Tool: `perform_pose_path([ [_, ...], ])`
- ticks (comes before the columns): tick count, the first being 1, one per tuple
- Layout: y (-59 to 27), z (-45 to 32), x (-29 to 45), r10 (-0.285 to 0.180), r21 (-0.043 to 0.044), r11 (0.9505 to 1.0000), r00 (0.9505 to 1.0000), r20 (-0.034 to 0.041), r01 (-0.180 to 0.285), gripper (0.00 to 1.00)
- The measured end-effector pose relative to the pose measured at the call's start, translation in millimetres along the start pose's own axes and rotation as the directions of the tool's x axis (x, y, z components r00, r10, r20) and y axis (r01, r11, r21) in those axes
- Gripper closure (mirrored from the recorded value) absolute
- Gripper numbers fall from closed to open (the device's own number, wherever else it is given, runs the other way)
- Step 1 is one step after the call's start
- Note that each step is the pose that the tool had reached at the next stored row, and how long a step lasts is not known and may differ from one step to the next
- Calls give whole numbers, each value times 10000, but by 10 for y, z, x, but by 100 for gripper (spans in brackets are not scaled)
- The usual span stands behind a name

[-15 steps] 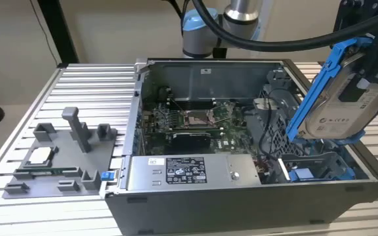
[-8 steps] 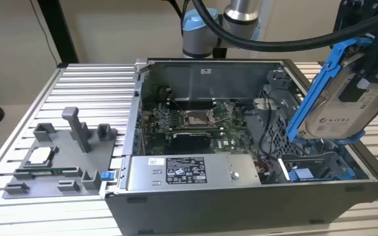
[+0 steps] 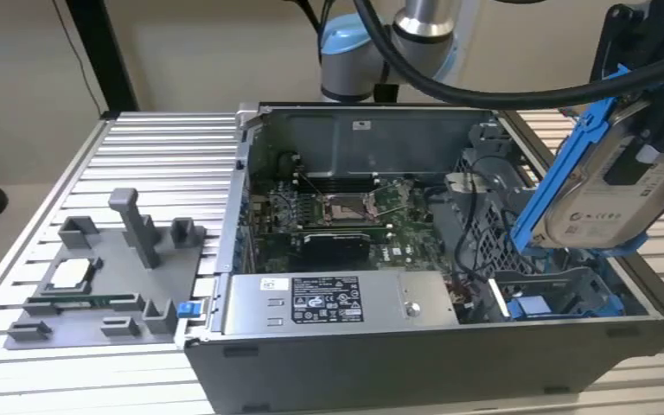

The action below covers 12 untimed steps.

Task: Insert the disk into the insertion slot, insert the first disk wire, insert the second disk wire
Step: 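Insert the disk into the insertion slot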

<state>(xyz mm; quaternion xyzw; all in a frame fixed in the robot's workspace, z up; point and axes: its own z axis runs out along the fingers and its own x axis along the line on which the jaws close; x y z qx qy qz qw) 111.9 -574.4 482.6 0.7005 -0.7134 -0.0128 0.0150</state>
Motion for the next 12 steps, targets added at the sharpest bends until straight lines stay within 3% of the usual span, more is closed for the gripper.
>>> perform_pose_path([
  [8,-54,161,94,-25,-1,10000,10000,1,25,100],
  [12,-62,224,100,-213,-1,9998,9998,-7,213,100],
])
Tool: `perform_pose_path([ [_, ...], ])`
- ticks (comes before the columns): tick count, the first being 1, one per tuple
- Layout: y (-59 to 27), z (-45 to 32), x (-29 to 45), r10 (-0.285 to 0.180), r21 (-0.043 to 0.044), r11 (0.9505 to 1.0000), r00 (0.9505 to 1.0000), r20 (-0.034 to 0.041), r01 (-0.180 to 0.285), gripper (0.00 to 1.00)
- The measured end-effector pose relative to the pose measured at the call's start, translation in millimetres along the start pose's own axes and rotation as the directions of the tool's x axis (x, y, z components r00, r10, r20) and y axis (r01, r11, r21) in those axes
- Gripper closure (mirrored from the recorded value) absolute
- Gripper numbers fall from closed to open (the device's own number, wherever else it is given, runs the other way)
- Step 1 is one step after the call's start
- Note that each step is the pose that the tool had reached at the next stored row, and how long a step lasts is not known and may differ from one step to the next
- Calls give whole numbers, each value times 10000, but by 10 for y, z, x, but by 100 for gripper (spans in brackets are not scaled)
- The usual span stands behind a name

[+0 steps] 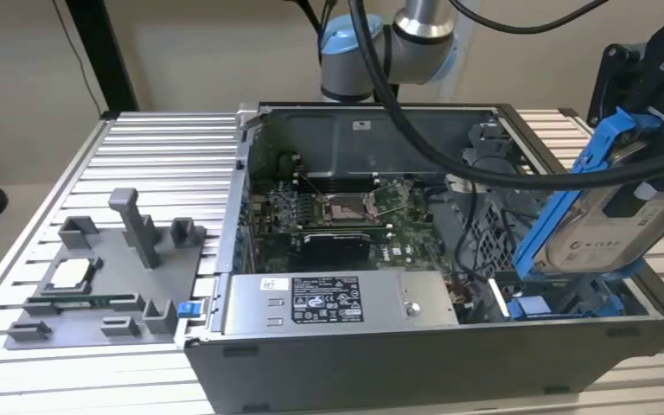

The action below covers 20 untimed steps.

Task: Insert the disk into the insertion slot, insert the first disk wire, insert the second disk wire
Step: 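Insert the disk into the insertion slot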

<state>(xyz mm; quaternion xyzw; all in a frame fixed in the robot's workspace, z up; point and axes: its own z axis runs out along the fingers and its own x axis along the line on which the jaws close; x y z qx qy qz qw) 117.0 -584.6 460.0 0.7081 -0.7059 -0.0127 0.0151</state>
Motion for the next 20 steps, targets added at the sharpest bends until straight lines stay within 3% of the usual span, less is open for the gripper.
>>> perform_pose_path([
  [4,-7,59,1,-165,1,9999,9999,9,165,100],
  [13,-53,174,0,-209,4,9998,9997,113,209,100],
  [16,-82,209,-4,-212,6,9998,9995,230,212,100],
  [20,-100,251,-10,-161,11,9999,9988,455,160,100],
])
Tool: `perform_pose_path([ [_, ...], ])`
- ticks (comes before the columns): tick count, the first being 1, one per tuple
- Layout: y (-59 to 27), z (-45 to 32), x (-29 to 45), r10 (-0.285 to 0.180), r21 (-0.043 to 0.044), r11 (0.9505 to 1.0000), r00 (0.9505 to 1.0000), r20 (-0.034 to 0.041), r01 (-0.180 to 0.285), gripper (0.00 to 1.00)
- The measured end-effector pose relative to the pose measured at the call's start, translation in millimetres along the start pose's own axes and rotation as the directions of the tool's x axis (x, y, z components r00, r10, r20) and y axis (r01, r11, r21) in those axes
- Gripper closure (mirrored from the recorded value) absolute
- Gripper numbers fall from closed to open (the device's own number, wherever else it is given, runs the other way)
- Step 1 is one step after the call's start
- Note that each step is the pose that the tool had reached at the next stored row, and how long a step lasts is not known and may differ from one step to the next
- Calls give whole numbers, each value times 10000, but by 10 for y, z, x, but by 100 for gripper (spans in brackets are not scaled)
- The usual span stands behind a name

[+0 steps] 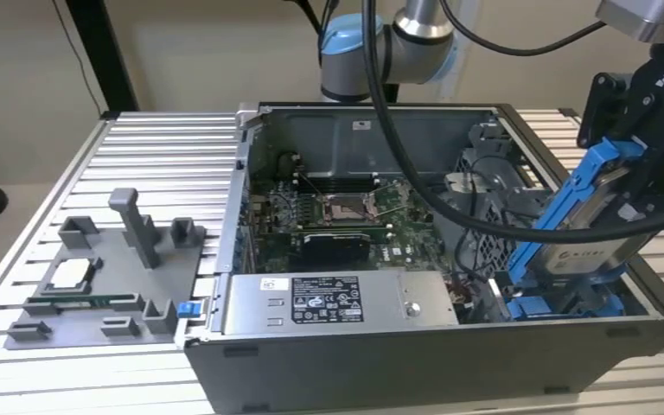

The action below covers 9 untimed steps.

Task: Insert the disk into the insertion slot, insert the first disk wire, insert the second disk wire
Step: 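Insert the disk into the insertion slot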

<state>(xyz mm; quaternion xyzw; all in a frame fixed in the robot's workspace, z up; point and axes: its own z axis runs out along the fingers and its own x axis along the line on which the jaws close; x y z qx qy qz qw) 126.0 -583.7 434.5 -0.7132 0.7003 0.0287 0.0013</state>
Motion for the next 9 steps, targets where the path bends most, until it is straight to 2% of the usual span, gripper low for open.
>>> perform_pose_path([
  [2,-2,18,1,63,4,10000,10000,46,-63,100],
  [9,-8,89,4,424,18,9991,9991,87,-424,100],
])
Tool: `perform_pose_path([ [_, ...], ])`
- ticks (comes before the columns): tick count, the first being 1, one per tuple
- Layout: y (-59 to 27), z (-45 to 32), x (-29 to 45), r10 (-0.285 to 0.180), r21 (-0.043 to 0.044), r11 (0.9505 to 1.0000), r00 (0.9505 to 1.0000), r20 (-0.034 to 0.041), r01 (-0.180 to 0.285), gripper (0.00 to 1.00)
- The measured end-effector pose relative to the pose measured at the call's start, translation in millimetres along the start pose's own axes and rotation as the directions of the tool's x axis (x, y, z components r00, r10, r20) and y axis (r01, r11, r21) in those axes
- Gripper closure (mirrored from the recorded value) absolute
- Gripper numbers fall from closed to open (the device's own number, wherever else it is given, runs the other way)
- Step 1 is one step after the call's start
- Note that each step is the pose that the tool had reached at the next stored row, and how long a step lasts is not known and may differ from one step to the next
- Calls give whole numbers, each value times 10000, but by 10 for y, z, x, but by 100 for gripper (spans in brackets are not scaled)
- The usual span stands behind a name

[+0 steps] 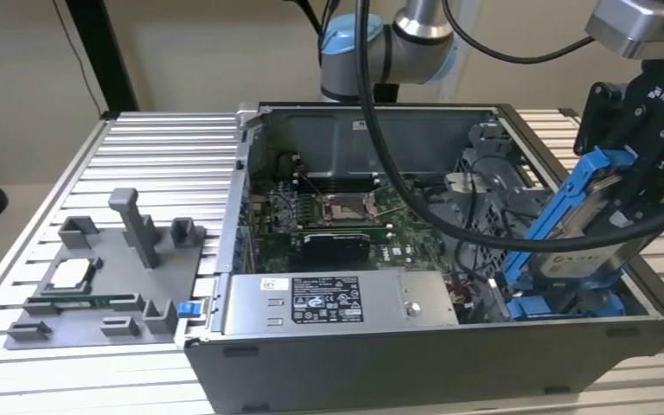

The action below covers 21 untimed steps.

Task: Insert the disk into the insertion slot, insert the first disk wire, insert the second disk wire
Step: 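Insert the disk into the insertion slot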

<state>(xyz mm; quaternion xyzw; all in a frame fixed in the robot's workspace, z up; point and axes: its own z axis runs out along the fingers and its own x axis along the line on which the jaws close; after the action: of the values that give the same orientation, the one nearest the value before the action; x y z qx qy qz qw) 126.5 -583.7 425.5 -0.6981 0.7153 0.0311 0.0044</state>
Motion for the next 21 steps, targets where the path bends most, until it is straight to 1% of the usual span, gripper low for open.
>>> perform_pose_path([
  [5,-1,39,3,18,1,10000,10000,2,-18,100],
  [21,-12,260,7,73,4,10000,10000,29,-73,100],
])
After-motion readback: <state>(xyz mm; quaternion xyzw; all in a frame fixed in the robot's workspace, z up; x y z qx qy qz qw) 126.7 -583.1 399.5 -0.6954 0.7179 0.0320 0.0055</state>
